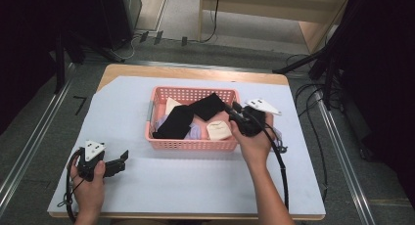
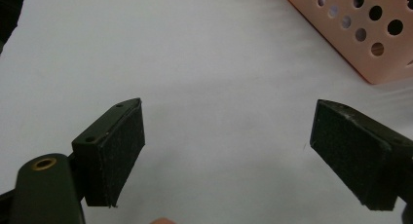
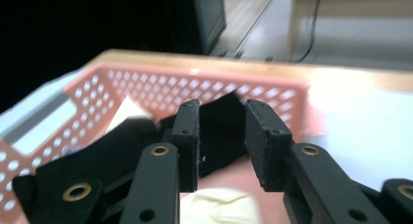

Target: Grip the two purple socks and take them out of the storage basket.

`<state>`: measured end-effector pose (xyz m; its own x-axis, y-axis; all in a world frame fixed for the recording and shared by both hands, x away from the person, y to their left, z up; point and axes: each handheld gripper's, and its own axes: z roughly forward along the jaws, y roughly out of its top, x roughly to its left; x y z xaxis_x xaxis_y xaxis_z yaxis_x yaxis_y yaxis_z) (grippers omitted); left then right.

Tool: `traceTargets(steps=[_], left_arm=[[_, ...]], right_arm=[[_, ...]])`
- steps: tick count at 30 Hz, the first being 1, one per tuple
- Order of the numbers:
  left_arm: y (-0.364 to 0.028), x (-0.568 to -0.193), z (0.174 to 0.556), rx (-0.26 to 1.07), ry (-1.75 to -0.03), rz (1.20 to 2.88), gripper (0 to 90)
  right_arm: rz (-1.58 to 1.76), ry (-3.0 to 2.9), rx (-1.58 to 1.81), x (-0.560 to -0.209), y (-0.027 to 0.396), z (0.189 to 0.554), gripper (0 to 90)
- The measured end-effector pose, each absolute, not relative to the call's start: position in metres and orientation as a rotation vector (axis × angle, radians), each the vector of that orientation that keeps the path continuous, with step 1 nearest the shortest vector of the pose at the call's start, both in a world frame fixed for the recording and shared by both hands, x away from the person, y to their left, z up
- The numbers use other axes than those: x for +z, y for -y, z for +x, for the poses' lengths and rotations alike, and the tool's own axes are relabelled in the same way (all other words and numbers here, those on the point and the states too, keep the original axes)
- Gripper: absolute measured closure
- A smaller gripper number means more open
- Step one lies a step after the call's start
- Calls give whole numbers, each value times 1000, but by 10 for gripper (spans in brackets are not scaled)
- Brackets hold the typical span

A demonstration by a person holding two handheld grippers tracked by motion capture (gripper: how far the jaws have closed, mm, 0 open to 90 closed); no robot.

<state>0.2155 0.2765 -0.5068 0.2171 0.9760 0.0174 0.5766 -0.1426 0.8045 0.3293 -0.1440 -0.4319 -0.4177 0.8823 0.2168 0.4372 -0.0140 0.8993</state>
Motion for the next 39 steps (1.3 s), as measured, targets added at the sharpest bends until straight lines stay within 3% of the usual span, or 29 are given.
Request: traceTargets(steps=[11,32,34,37,39], left_arm=[[-277,-507,216,741,-1441,1808,137],[-277,-507,216,738,-1452,1799,137],[-277,-507,216,738,-1451,1800,137],[-277,-507,216,738,-1451,1799,137],[-277,-507,216,738,-1452,1796,137]], right_arm=[[1427,-2147,1212,-456,78,356,673],[1744,-2559,598,-478,32,386,627],[1733,-2554,573,-479,30,386,661],[1704,-2550,546,-479,29,384,819],[1655,-2567,548,-479,28,381,856]])
